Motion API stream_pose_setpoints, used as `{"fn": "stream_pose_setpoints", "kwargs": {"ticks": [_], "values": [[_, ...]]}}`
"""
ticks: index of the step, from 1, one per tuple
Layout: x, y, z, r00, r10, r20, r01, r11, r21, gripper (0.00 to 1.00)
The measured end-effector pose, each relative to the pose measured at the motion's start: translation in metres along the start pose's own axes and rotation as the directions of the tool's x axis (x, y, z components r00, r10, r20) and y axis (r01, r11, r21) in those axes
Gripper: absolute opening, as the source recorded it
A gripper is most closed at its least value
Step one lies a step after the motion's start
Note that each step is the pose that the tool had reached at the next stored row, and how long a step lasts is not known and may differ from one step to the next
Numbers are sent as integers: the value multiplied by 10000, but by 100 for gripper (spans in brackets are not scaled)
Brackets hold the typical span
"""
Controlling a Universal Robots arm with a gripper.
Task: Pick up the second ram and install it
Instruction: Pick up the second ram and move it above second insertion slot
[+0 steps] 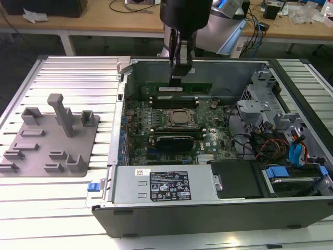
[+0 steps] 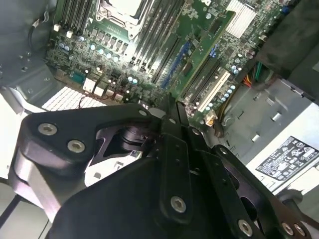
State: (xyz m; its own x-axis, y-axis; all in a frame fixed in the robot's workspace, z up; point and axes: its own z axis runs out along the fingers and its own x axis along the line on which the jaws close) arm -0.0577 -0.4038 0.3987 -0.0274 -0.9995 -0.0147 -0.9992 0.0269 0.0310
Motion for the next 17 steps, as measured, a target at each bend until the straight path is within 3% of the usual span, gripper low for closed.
{"fn": "stream_pose_setpoints", "kwargs": {"ticks": [6, 17], "values": [[-91, -6, 230, 10000, 0, 2, 0, 10000, -1, 9], [-184, -20, 550, 10000, -1, 0, 1, 10000, -7, 9]]}}
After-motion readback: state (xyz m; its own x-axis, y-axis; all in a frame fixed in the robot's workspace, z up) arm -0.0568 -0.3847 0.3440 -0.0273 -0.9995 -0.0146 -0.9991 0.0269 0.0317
